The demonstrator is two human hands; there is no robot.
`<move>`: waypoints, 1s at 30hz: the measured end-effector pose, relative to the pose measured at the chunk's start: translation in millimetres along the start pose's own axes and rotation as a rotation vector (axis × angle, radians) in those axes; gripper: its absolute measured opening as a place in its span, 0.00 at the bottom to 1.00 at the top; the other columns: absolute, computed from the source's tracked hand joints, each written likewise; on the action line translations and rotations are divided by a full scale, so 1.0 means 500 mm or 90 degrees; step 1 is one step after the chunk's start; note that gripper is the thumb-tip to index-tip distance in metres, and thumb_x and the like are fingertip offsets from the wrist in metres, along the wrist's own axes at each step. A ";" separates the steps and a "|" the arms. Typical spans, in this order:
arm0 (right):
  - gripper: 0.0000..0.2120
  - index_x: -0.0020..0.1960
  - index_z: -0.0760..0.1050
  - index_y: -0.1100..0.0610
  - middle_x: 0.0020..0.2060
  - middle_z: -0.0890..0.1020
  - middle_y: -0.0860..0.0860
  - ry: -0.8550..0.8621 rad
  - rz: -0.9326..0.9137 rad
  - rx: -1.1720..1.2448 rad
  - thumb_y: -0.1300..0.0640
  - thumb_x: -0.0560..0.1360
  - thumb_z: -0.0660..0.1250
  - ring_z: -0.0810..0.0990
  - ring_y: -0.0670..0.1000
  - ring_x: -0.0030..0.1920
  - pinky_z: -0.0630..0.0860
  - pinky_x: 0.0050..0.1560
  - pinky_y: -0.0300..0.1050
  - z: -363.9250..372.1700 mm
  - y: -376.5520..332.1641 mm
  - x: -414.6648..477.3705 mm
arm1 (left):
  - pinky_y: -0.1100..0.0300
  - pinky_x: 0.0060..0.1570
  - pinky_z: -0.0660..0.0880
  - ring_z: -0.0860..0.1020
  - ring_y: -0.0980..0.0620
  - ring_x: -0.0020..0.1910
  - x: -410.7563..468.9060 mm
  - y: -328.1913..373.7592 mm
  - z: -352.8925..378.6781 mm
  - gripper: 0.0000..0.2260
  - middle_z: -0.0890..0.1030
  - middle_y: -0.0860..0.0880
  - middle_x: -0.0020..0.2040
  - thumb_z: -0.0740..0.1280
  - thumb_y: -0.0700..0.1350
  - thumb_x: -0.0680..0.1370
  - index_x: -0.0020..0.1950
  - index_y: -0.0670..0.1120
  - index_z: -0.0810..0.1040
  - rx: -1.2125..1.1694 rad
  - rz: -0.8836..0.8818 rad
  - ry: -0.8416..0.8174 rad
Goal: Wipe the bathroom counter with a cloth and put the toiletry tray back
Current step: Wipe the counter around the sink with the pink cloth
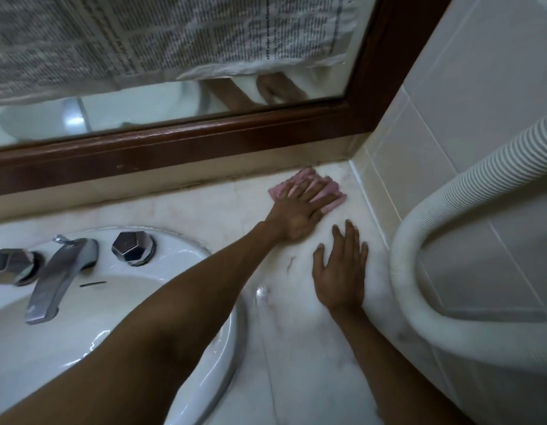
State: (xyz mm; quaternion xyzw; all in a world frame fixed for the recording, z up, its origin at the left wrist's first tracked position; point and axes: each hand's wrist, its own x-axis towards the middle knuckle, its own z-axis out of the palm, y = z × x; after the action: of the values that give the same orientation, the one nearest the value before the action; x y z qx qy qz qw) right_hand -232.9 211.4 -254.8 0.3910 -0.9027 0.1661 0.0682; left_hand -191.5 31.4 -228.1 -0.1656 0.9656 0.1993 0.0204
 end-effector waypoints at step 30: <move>0.23 0.74 0.66 0.62 0.77 0.64 0.61 -0.113 -0.044 0.107 0.54 0.82 0.53 0.61 0.62 0.77 0.56 0.75 0.58 -0.045 0.043 -0.143 | 0.50 0.82 0.41 0.54 0.47 0.85 -0.531 0.286 0.197 0.25 0.58 0.51 0.85 0.57 0.51 0.87 0.84 0.55 0.59 -0.013 -0.163 0.183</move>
State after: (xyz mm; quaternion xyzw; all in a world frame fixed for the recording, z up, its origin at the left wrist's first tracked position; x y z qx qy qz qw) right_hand -199.7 282.1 -257.3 0.4390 -0.8743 0.2032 -0.0390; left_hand 9.8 276.4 -236.5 -0.3142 0.9275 0.1790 -0.0945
